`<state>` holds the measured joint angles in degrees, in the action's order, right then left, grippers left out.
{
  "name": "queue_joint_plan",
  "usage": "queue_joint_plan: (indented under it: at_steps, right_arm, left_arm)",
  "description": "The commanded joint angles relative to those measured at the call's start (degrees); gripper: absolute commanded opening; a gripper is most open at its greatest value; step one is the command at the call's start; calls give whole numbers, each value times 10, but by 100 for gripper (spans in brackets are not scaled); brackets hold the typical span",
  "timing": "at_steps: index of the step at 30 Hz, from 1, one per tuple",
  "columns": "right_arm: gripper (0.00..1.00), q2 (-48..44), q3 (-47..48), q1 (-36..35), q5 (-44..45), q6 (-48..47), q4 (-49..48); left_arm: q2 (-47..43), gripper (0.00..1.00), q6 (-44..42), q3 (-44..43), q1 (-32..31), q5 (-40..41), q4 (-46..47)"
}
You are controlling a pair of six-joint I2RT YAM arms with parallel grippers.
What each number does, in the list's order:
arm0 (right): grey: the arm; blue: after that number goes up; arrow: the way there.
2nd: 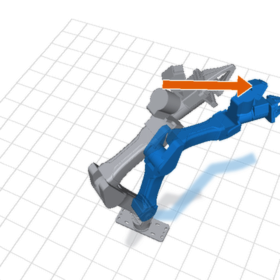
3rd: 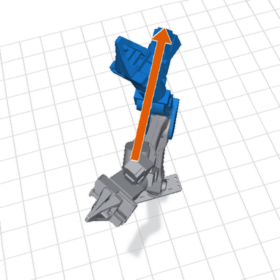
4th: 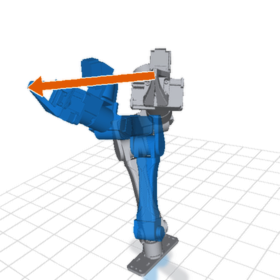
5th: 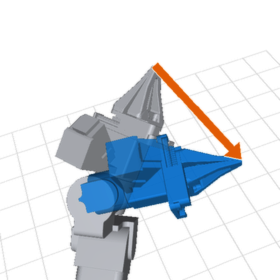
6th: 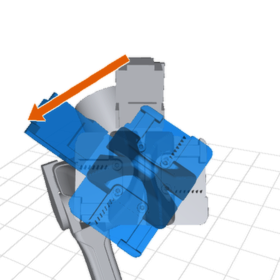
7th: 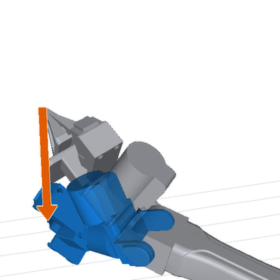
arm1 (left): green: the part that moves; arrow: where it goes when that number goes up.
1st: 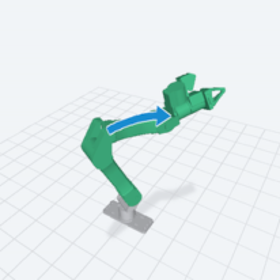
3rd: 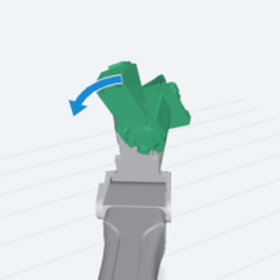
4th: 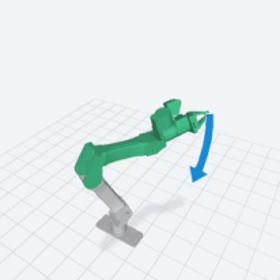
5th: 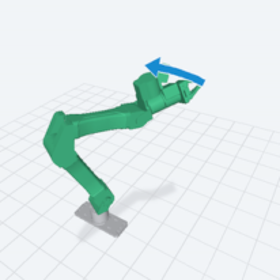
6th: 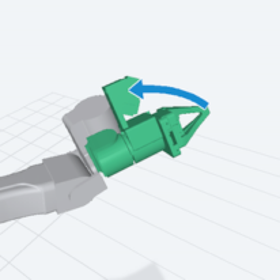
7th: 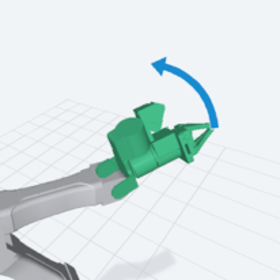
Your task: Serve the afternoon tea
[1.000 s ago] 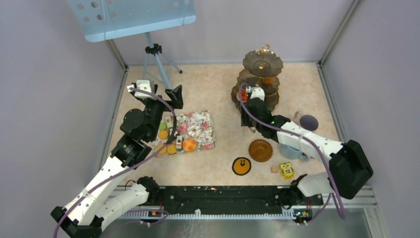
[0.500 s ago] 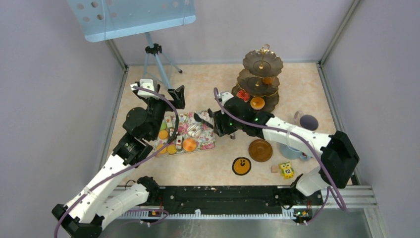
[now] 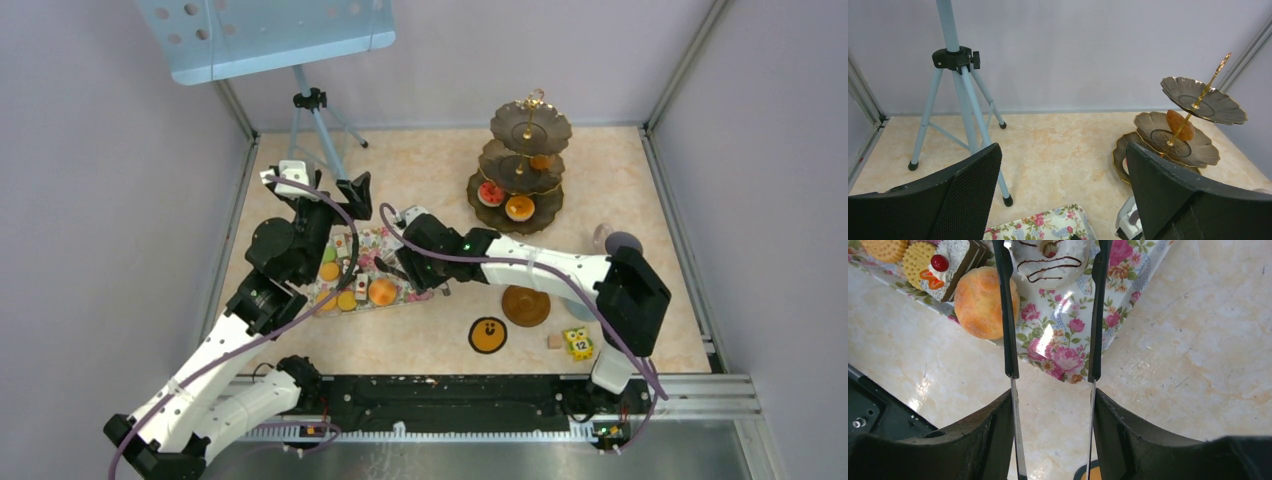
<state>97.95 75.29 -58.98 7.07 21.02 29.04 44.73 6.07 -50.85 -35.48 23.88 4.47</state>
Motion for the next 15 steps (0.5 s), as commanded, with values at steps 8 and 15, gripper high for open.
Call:
queue_joint_plan:
  at_steps: [8,15]
  right_arm:
    - [54,60,82,-40,98,-21,37]
    - [53,78,89,-46,125,-24,32]
  left_arm:
    - [-9,99,1,-2,2,4,19]
    - [-7,99,1,-2,2,4,19]
